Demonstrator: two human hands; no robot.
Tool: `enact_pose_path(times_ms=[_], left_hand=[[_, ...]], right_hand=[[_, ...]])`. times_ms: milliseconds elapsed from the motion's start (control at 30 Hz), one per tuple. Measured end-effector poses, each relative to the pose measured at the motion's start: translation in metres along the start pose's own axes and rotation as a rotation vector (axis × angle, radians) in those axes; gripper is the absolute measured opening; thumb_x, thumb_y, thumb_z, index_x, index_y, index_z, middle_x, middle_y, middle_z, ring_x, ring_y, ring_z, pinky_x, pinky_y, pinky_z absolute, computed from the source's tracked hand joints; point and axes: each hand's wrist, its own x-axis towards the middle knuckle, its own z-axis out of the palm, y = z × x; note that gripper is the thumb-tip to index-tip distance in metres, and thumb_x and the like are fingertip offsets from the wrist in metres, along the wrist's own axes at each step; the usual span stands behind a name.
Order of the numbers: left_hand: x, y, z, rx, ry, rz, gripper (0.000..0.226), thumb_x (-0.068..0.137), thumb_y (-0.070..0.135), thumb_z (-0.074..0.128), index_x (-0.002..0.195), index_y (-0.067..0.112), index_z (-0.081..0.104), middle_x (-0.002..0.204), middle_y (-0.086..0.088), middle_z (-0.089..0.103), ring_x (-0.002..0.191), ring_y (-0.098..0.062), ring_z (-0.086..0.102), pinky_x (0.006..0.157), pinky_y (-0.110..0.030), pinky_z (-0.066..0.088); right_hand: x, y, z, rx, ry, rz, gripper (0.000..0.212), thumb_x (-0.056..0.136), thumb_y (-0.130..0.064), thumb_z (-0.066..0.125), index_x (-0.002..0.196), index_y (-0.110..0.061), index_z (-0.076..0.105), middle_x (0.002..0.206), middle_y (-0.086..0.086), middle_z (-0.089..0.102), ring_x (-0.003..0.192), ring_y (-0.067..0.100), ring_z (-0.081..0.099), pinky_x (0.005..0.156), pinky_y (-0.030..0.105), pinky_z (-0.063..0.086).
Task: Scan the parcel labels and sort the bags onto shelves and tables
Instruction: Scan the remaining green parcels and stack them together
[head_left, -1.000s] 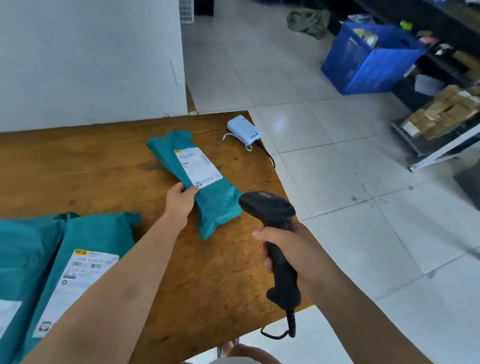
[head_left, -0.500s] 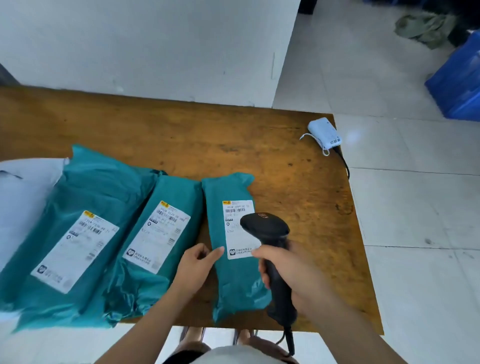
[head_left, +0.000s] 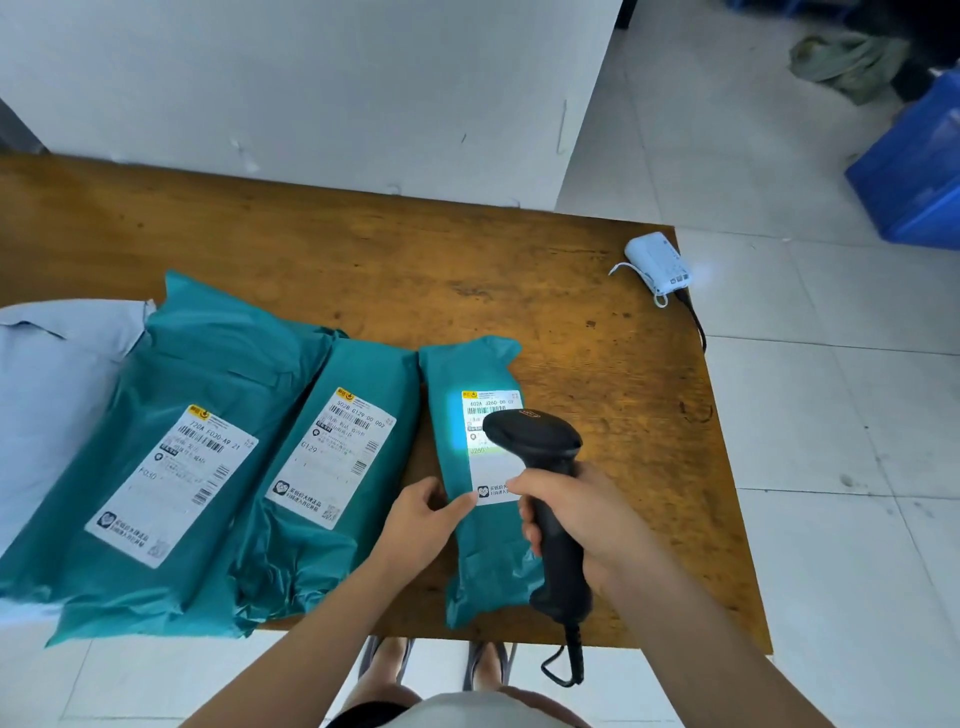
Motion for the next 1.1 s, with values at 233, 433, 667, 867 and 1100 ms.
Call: enact_pose_path(times_ms=[233, 433, 667, 867, 1100], left_hand=[[-0.003, 0.005, 0.003, -0.072, 0.004, 0.024, 0.017, 0.091, 0.026, 0.060, 0.107, 0.025, 0.055, 0.100, 0.018, 0.061, 0.088, -0.001, 0.062, 0.063, -0.011, 0.053], [-0.017, 0.031, -0.015, -0.179, 0.005, 0.081, 0.023, 0.094, 0.006, 0.051, 0.111, 0.019, 0.061, 0.109, 0.009, 0.068, 0.099, -0.006, 0.065, 0.089, -0.025, 0.055], [-0.050, 0.063, -0.106, -0.224, 0.135, 0.212, 0.016, 0.083, 0.001, 0.057, 0.077, 0.013, 0.064, 0.075, 0.012, 0.071, 0.069, -0.006, 0.064, 0.064, -0.019, 0.051], [-0.046, 0.033, -0.170, -0.165, 0.255, 0.043, 0.024, 0.075, 0.005, 0.067, 0.066, 0.010, 0.046, 0.072, -0.014, 0.052, 0.066, -0.018, 0.048, 0.063, -0.033, 0.042], [-0.035, 0.022, -0.167, -0.344, 0.187, -0.155, 0.071, 0.048, 0.058, 0.077, 0.108, 0.022, 0.062, 0.109, -0.006, 0.070, 0.100, -0.027, 0.067, 0.096, -0.050, 0.050]], right_hand=[[0.002, 0.003, -0.001, 0.040, -0.001, -0.016, 0.014, 0.083, -0.016, 0.069, 0.075, -0.007, 0.062, 0.054, 0.005, 0.059, 0.042, 0.013, 0.049, 0.049, 0.025, 0.043], [0.015, 0.006, -0.017, 0.007, 0.178, -0.130, 0.012, 0.083, -0.015, 0.071, 0.089, -0.010, 0.061, 0.060, 0.005, 0.061, 0.047, 0.015, 0.052, 0.048, 0.025, 0.045], [0.062, 0.008, -0.049, -0.228, 0.388, -0.189, 0.030, 0.091, -0.016, 0.061, 0.117, -0.009, 0.047, 0.088, 0.010, 0.055, 0.071, 0.020, 0.050, 0.077, 0.046, 0.045], [0.096, 0.008, -0.053, -0.381, 0.550, -0.173, 0.071, 0.091, -0.025, 0.065, 0.141, 0.008, 0.029, 0.105, 0.029, 0.062, 0.078, 0.037, 0.057, 0.072, 0.046, 0.048], [0.128, 0.023, -0.042, -0.468, 0.698, 0.037, 0.096, 0.083, -0.049, 0.067, 0.146, 0.002, 0.016, 0.130, 0.029, 0.048, 0.118, 0.045, 0.048, 0.096, 0.052, 0.044]])
